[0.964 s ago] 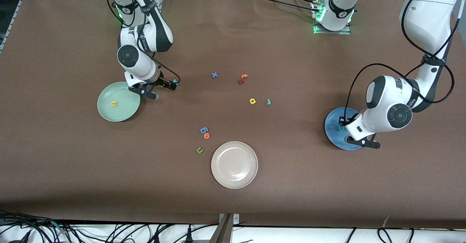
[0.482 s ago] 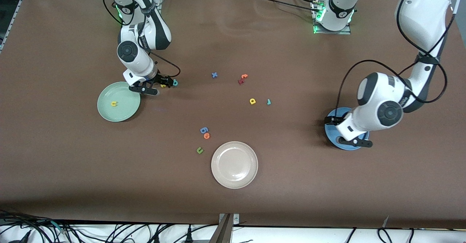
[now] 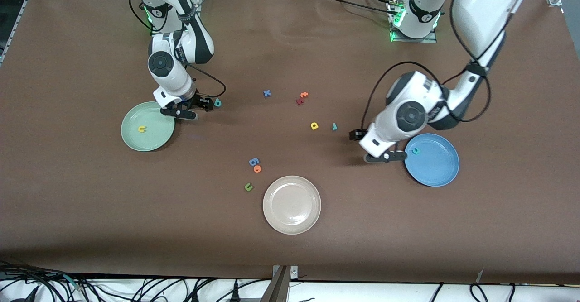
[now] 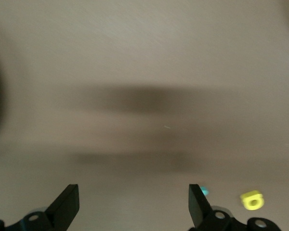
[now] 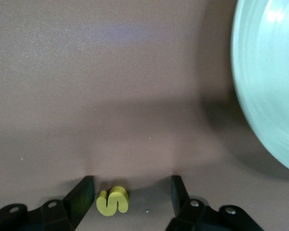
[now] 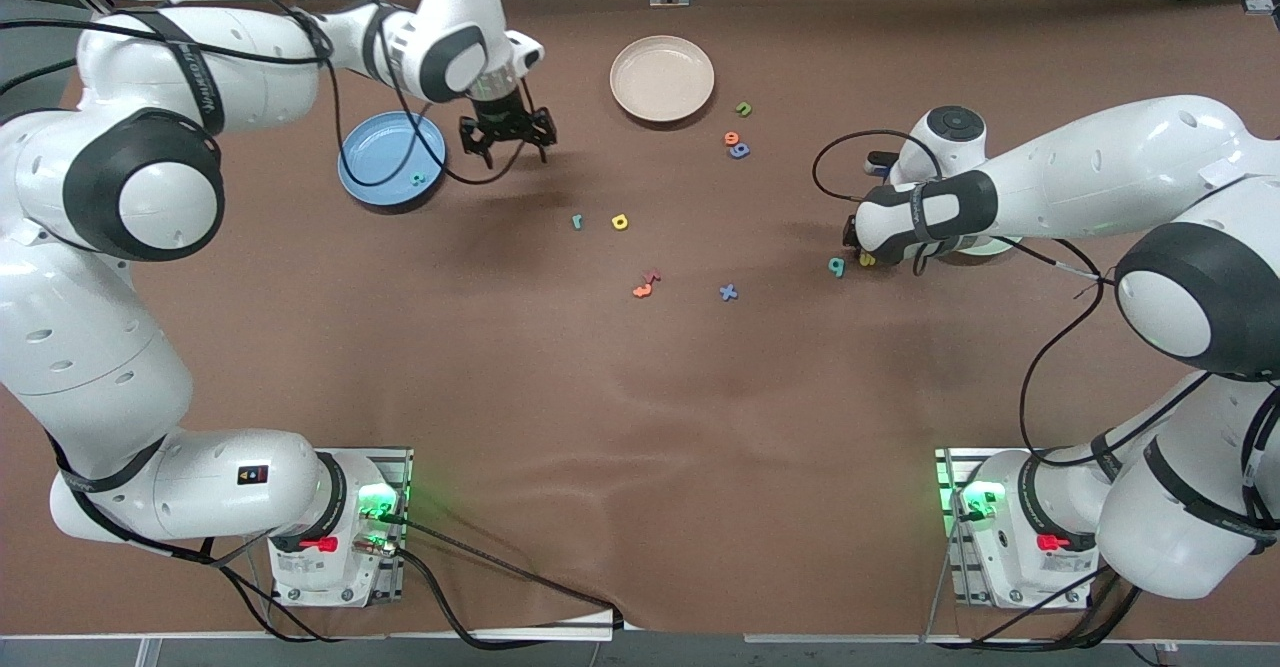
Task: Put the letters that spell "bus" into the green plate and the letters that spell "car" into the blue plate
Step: 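Grasp the yellow s with the right gripper while the left gripper grasps r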
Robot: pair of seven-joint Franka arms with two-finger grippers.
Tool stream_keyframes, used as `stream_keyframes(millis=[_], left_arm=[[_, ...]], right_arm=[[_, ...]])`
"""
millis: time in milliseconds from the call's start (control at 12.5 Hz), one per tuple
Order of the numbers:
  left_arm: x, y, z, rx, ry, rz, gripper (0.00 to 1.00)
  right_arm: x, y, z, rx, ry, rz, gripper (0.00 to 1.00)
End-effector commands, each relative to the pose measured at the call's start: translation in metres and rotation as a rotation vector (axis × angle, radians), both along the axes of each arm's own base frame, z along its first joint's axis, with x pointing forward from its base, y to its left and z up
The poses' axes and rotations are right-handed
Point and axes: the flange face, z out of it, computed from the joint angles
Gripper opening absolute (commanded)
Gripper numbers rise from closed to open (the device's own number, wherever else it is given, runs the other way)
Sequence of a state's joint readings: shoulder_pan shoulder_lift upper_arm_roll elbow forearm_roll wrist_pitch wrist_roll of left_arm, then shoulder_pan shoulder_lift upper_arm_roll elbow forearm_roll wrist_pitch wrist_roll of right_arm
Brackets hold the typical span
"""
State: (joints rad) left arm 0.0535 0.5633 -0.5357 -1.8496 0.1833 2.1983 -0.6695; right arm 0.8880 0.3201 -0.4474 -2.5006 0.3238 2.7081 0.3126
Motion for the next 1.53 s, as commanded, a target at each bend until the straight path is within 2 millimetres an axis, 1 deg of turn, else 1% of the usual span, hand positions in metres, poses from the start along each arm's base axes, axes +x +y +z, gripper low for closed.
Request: stream_keyframes(millis=[0, 80, 241, 402, 482, 562, 642, 803, 883, 964, 1044, 1124, 1205, 1285, 1446], left_arm=[[-0.032, -0.026, -0.026, 0.001, -0.044, 0.053, 1.00], [-0.041, -0.037, -0.029, 0.001, -0.047, 0.074, 1.00], [-0.053, -0.053, -0.032, 0.017, -0.048, 0.096, 1.00], [-0.058, -0.063, -0.039, 0.041, -0.070, 0.115, 0.93], [-0.060, -0.066, -0.048, 0.045, -0.077, 0.125, 0.89], [-0.065, -0.071, -0.056, 0.057, -0.081, 0.122, 0.85], [-0.067, -0.073, -0.060, 0.071, -0.087, 0.131, 0.79], [-0.070, -0.078, -0.064, 0.074, -0.086, 0.141, 0.72], [-0.073, -0.083, -0.065, 0.073, -0.086, 0.134, 0.67], [-0.073, -0.083, -0.066, 0.073, -0.084, 0.133, 0.64], [-0.073, -0.083, -0.066, 0.073, -0.084, 0.133, 0.59], [-0.074, -0.082, -0.066, 0.075, -0.083, 0.133, 0.54], [-0.073, -0.083, -0.065, 0.073, -0.085, 0.134, 0.47], [-0.073, -0.083, -0.065, 0.074, -0.084, 0.134, 0.43], [-0.070, -0.083, -0.065, 0.071, -0.086, 0.137, 0.40]], right_arm=[[-0.004, 0.003, -0.001, 0.003, -0.007, 0.004, 0.74], [-0.005, 0.007, -0.002, 0.006, -0.007, 0.007, 0.74], [-0.008, 0.013, -0.002, 0.011, -0.004, 0.008, 0.74], [-0.009, 0.014, -0.003, 0.010, -0.004, 0.010, 0.73], [-0.008, 0.013, -0.003, 0.010, -0.006, 0.008, 0.64], [-0.008, 0.013, -0.003, 0.009, -0.005, 0.010, 0.50], [-0.008, 0.013, -0.003, 0.009, -0.005, 0.008, 0.36], [-0.008, 0.013, -0.003, 0.009, -0.005, 0.007, 0.12], [-0.008, 0.013, -0.003, 0.011, -0.006, 0.007, 0.03], [-0.006, 0.013, 0.001, 0.018, -0.011, 0.003, 0.01], [-0.002, 0.011, 0.009, 0.030, -0.018, -0.004, 0.01], [0.006, 0.001, 0.021, 0.043, -0.032, -0.022, 0.01], [0.015, -0.013, 0.036, 0.059, -0.009, -0.047, 0.01], [0.024, -0.024, 0.051, 0.077, 0.027, -0.050, 0.01], [0.048, -0.050, 0.079, 0.102, 0.093, -0.053, 0.01]])
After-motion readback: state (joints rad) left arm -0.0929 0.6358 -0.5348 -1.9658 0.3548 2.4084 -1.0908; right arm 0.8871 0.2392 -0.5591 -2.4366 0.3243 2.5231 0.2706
